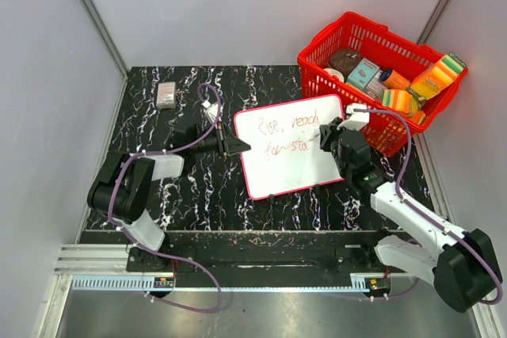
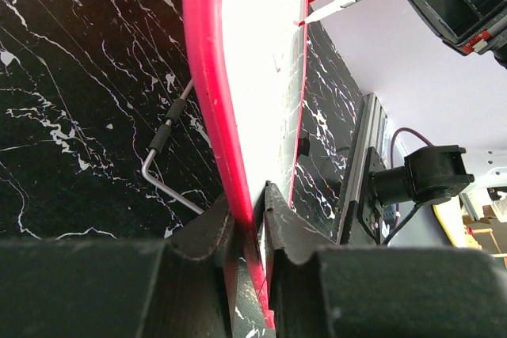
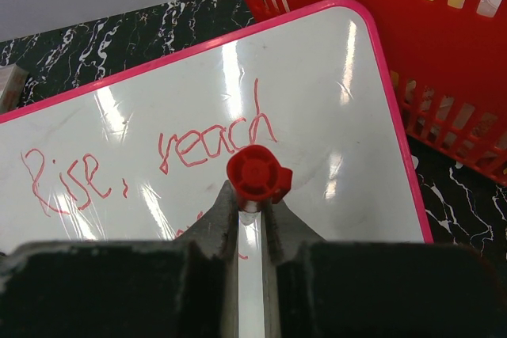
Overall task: Write a sentence on the whiteboard
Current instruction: Put down the whiteboard on the whiteboard stand.
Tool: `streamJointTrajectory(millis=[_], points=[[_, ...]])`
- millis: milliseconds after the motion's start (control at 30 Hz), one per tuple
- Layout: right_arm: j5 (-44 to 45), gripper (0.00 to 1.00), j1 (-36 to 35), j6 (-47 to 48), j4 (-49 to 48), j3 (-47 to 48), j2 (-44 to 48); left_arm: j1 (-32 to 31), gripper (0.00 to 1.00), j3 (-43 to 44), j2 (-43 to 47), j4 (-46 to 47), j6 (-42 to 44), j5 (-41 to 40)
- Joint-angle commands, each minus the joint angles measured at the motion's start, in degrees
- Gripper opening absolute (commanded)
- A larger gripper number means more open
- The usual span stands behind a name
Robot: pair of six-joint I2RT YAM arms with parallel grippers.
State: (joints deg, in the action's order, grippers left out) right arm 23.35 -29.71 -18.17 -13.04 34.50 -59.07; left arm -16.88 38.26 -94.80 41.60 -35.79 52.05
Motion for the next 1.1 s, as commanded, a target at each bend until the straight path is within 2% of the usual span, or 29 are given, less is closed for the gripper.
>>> streamJointTrajectory(millis=[0, 1067], points=[[0.7, 0.0, 0.4, 0.3, -2.1, 1.1, 0.7, -1.0, 0.0, 1.2, 1.6, 0.1, 5.0, -1.0], [-0.9, 0.0, 0.4, -2.8, 2.8, -4.5, 4.9, -1.0, 0.0, 1.1, 1.7, 0.1, 5.3, -1.2]])
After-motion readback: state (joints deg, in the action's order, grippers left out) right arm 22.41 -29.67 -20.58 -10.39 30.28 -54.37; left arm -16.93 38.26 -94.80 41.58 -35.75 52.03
